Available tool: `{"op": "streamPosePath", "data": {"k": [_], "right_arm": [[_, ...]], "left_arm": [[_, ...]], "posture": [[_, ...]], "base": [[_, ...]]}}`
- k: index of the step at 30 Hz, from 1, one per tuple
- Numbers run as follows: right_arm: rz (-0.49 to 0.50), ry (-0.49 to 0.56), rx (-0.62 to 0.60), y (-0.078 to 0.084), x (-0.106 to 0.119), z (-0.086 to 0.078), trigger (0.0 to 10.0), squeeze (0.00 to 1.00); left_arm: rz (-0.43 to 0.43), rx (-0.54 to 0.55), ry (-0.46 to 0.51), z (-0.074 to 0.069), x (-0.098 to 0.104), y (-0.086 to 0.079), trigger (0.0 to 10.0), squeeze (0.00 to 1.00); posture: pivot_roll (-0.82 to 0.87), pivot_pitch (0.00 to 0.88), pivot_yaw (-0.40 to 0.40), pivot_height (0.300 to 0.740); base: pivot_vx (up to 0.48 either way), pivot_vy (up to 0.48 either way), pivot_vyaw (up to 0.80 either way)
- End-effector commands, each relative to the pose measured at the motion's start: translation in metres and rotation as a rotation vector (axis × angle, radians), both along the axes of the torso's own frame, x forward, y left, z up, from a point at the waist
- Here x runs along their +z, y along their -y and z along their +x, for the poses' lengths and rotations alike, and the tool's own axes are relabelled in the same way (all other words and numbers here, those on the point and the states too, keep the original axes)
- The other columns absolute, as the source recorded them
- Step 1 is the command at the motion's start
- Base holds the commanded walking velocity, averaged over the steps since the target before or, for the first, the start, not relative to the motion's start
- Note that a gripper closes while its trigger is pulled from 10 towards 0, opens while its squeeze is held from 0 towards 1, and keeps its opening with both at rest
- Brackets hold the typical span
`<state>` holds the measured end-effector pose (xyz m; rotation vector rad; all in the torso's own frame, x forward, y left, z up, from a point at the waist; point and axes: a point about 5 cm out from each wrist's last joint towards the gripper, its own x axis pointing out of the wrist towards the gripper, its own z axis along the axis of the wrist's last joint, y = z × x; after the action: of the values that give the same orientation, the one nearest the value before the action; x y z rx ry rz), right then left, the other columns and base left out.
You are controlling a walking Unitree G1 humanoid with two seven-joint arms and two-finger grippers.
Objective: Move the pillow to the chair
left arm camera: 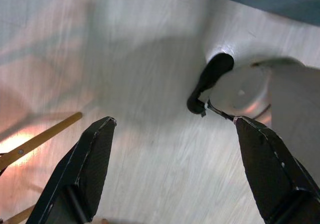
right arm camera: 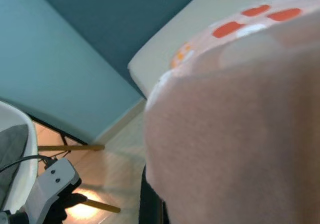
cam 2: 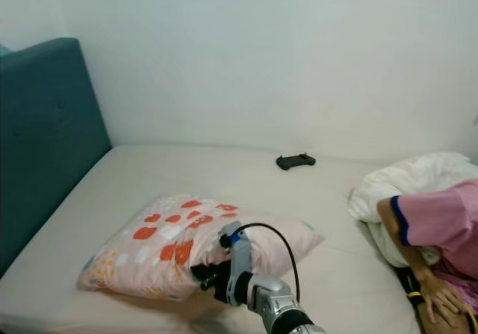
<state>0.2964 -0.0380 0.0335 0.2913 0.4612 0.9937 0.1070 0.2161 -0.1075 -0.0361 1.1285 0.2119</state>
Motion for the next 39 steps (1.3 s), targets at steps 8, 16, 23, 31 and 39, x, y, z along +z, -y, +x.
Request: {"op": "streamPosePath", "data": {"k": [8, 16, 23, 31, 39], "right_arm": [[0.084, 0.029, 0.108, -0.033, 0.010, -0.008, 10.0, 0.00], [0.095, 0.040, 0.129, -0.033, 0.013, -0.007, 10.0, 0.00], [0.066, 0.027, 0.119, -0.032, 0.008, -0.009, 10.0, 0.00], [-0.103, -0.041, 0.109, -0.018, -0.022, -0.026, 10.0, 0.00], [-0.385, -0.192, 0.089, 0.026, -0.075, -0.067, 10.0, 0.00]], "left_arm": [[-0.018, 0.016, -0.014, -0.006, -0.002, 0.004, 10.0, 0.00], [-0.018, 0.015, -0.014, -0.005, -0.002, 0.004, 10.0, 0.00], [-0.018, 0.016, -0.015, -0.006, -0.002, 0.004, 10.0, 0.00], [-0.021, 0.015, -0.016, -0.006, -0.003, 0.007, 10.0, 0.00], [-0.026, 0.008, -0.010, -0.002, -0.003, 0.011, 10.0, 0.00]], "posture": [[0.13, 0.030, -0.107, 0.740], [0.13, 0.033, -0.105, 0.740], [0.13, 0.035, -0.106, 0.740], [0.13, 0.033, -0.113, 0.740], [0.13, 0.034, -0.119, 0.740]], "base": [[0.000, -0.234, 0.79], [0.000, 0.000, 0.79], [0.000, 0.000, 0.79], [0.000, 0.000, 0.79], [0.000, 0.000, 0.79]]}}
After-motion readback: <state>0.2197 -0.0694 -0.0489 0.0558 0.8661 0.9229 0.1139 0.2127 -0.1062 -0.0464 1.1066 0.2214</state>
